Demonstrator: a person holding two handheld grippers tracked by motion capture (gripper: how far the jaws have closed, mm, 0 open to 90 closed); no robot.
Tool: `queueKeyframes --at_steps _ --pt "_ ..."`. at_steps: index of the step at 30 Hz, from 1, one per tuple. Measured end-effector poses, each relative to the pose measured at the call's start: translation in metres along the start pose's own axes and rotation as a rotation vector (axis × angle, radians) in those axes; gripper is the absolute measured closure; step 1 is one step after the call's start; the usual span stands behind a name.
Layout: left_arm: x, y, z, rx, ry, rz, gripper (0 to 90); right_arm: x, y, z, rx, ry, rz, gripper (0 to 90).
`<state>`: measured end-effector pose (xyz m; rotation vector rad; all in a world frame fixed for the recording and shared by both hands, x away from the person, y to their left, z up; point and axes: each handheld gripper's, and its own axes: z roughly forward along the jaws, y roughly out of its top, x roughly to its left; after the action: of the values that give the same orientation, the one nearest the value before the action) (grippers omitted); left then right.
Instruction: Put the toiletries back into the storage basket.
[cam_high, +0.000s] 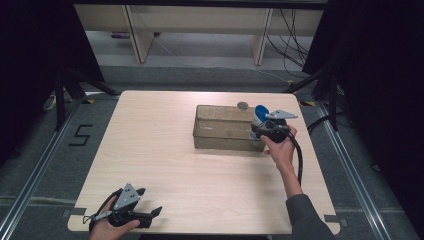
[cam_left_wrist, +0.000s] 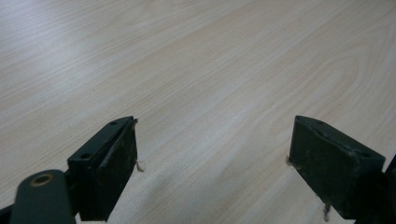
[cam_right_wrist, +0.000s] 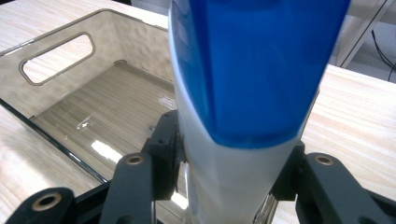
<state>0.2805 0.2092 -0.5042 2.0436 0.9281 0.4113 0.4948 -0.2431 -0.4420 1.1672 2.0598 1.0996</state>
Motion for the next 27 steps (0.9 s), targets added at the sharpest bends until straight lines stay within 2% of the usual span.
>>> queueKeyframes --at_steps 1,3,5,6,7,8,9,10,13,14,17,18,19,20,21,22,24,27 --pt "0.0 0.0 0.0 0.0 0.0 0.0 14.8 0.0 0.0 0.0 0.0 0.0 0.0 55.3" --pt "0.0 0.0 0.0 0.0 0.001 0.003 14.8 0.003 -0.003 0.001 0.009 0.012 0.047 55.3" --pt "0.001 0.0 -0.001 0.011 0.006 0.017 14.8 0.004 -0.005 0.003 0.012 0.012 0.046 55.3" --pt "0.0 0.0 -0.001 0.0 0.005 0.0 14.8 0.004 -0.006 0.003 0.021 0.004 0.039 55.3" --pt "0.0 0.0 -0.001 0.0 0.005 0.0 14.8 0.004 -0.006 0.003 0.021 0.004 0.039 55.3" --pt "0.0 0.001 -0.001 0.003 0.005 0.006 14.8 0.004 -0.008 0.005 0.023 0.004 0.032 55.4" --pt "0.001 0.001 -0.002 0.018 0.011 0.021 14.8 0.004 -0.008 0.004 0.029 0.006 0.044 55.4" --pt "0.0 0.0 0.0 0.001 0.0 0.0 14.8 0.005 -0.008 0.005 0.033 0.013 0.047 55.4" --pt "0.0 0.0 0.0 0.004 0.001 -0.002 14.8 0.006 -0.009 0.005 0.025 0.011 0.06 55.4" --pt "0.0 0.0 0.0 0.004 0.005 0.006 14.8 0.005 -0.01 0.005 0.04 0.01 0.036 55.4" --pt "0.0 0.0 0.0 -0.001 0.001 0.001 14.8 0.005 -0.01 0.004 0.031 0.008 0.043 55.4" --pt "-0.001 0.0 0.0 -0.006 -0.002 -0.004 14.8 0.004 -0.011 0.005 0.02 0.001 0.028 55.4" --pt "-0.001 0.0 -0.001 -0.001 0.003 0.0 14.8 0.005 -0.011 0.004 0.028 0.011 0.045 55.4" --pt "0.0 0.0 -0.001 0.01 0.003 0.014 14.8 0.003 -0.011 0.005 0.015 0.002 0.021 55.3" --pt "-0.001 0.0 0.0 -0.006 -0.003 -0.003 14.8 0.005 -0.011 0.004 0.022 0.006 0.048 55.3" --pt "-0.001 0.0 0.0 -0.005 -0.002 -0.004 14.8 0.003 -0.011 0.005 0.018 0.014 0.033 55.2" --pt "-0.001 0.0 0.0 -0.006 -0.001 -0.003 14.8 0.004 -0.011 0.004 0.031 0.012 0.057 55.1" --pt "-0.001 0.0 0.0 -0.006 -0.001 -0.003 14.8 0.003 -0.011 0.004 0.022 0.005 0.042 54.8"
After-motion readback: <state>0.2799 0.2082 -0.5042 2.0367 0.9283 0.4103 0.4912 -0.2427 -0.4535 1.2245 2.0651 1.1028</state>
